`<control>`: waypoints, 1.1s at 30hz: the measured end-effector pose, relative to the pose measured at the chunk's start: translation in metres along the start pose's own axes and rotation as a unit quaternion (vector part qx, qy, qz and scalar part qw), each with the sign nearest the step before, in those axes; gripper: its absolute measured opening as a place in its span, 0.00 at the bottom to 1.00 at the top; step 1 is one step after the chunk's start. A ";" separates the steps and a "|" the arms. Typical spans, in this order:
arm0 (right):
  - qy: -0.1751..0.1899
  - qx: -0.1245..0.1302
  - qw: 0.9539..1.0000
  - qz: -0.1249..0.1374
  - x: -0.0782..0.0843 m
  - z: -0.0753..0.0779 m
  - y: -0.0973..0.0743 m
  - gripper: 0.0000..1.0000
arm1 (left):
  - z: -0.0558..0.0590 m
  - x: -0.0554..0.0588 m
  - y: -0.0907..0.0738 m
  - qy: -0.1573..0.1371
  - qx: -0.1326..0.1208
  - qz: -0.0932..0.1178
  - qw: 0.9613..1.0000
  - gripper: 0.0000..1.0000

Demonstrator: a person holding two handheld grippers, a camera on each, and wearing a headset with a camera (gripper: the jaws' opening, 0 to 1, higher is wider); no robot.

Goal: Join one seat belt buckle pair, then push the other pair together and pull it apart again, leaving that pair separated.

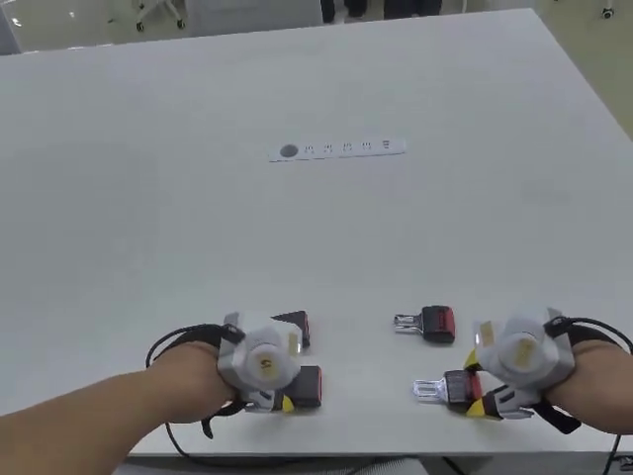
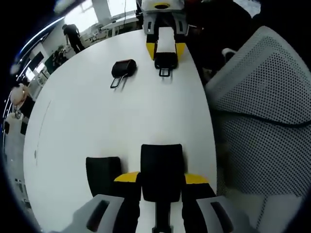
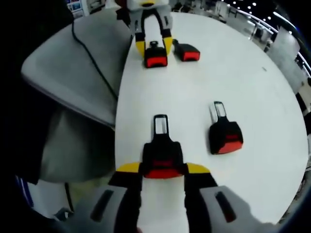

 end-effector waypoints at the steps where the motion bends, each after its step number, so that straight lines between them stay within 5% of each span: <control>1: 0.000 0.000 1.000 0.001 -0.001 0.000 0.000 0.33 | 0.000 0.000 0.000 0.001 0.001 0.001 1.000 0.33; 23: 0.007 -0.007 1.000 -0.002 -0.010 -0.002 0.005 0.32 | 0.000 0.006 0.005 -0.010 -0.010 0.019 1.000 0.33; 33: 0.021 0.006 1.000 0.013 -0.032 -0.005 0.015 0.32 | 0.000 0.007 0.005 -0.015 -0.010 0.021 1.000 0.33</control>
Point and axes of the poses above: the centre of the closed fingertips' face, and the gripper's own axes: y roughly forward along the fingers, z roughly to its right, x roughly out of its underside, the point moved 7 cm from there along -y, roughly backward along the fingers, and after that the axes turned 7 degrees about x, right-handed, at the moved point
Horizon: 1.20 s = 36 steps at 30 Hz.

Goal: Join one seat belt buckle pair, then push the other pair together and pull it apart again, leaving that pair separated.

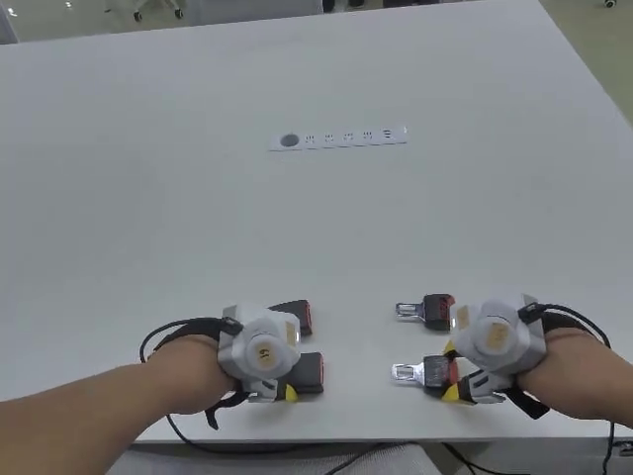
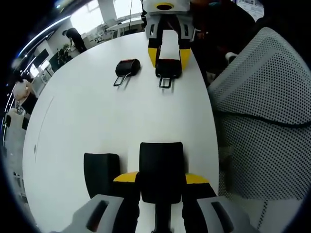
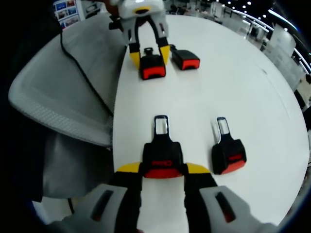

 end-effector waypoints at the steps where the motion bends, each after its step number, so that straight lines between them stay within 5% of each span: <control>1: 0.000 0.001 1.000 0.003 -0.004 -0.001 0.002 0.32 | 0.000 0.000 0.000 0.000 0.000 0.000 1.000 0.33; 17: -0.005 0.001 1.000 0.025 -0.054 -0.014 0.027 0.33 | 0.001 0.000 0.001 -0.002 -0.001 -0.005 1.000 0.33; 36: -0.015 0.005 0.999 0.030 -0.083 -0.014 0.038 0.32 | 0.001 -0.001 0.001 0.000 0.000 -0.006 1.000 0.34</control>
Point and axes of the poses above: the centre of the closed fingertips' face, and the gripper's own axes: y roughly forward along the fingers, z roughly to its right, x roughly out of its underside, the point moved 7 cm from there along -y, roughly backward along the fingers, and after that the axes turned 7 degrees about x, right-handed, at the moved point
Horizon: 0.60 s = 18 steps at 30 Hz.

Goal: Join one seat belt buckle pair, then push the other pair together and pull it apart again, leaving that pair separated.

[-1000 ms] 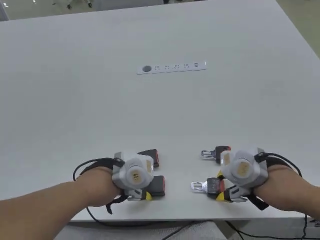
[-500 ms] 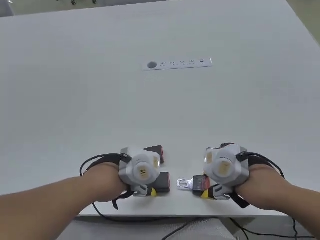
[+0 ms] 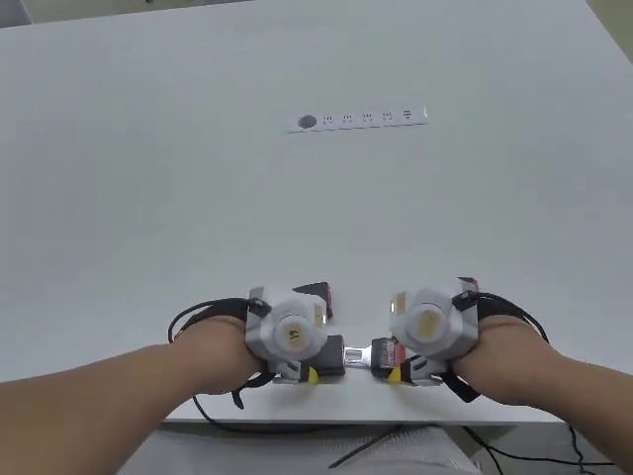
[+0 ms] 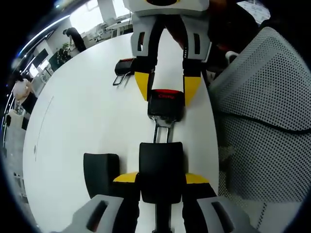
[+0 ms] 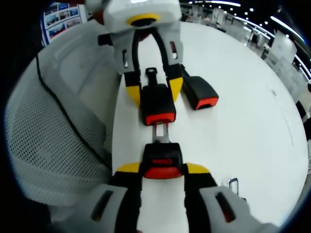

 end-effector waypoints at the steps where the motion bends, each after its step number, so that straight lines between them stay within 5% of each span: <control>1: -0.003 0.000 1.000 0.000 -0.001 0.000 0.000 0.32 | 0.000 0.000 0.000 0.000 0.000 0.001 1.000 0.34; 18: -0.020 -0.018 0.999 0.020 -0.006 0.003 0.008 0.31 | -0.003 -0.001 0.000 0.008 0.017 0.004 1.000 0.33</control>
Point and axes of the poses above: the centre of the closed fingertips' face, and the gripper's own axes: y roughly forward along the fingers, z roughly to its right, x roughly out of its underside, the point moved 7 cm from there along -y, roughly backward along the fingers, and after that the axes turned 7 degrees about x, right-handed, at the moved point
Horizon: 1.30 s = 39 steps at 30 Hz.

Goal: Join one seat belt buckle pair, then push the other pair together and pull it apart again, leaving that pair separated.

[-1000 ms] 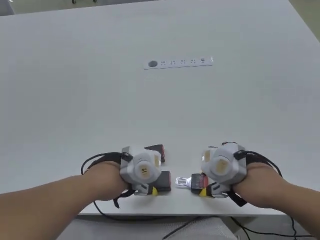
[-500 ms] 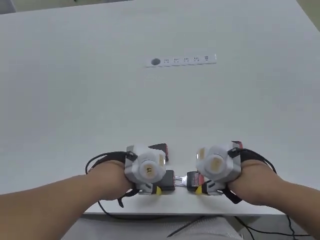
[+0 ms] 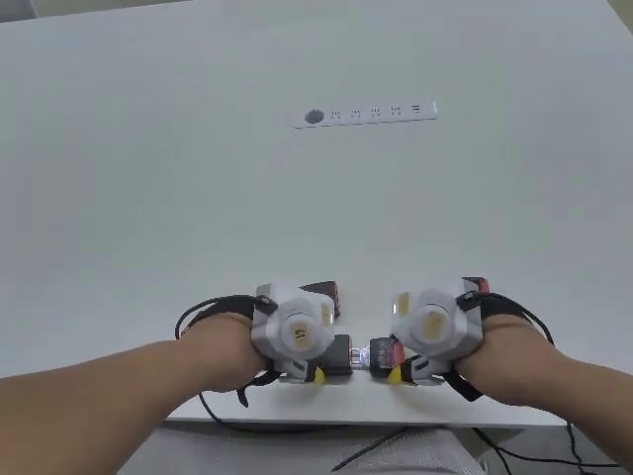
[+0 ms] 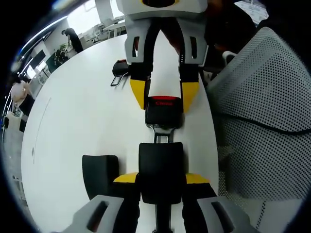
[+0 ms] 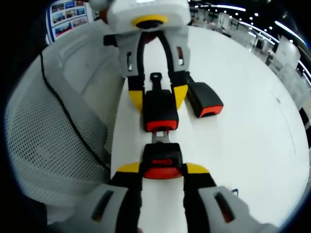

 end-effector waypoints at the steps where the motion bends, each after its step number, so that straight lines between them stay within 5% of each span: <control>1: 0.001 -0.002 1.000 0.000 0.000 0.000 0.000 0.30 | 0.000 0.000 0.000 0.000 0.002 0.001 1.000 0.33; 25: 0.006 -0.014 1.000 0.003 -0.023 0.002 0.018 0.28 | -0.002 0.006 0.002 -0.015 0.009 0.018 1.000 0.33; 39: 0.014 -0.012 1.000 0.001 -0.017 0.002 0.013 0.29 | -0.006 0.008 0.002 -0.020 0.006 0.027 0.999 0.33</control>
Point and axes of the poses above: the centre of the closed fingertips' face, and the gripper's own axes: y roughly forward along the fingers, z roughly to its right, x roughly out of its underside, the point moved 7 cm from there along -y, roughly backward along the fingers, and after that the axes turned 7 degrees about x, right-handed, at the moved point
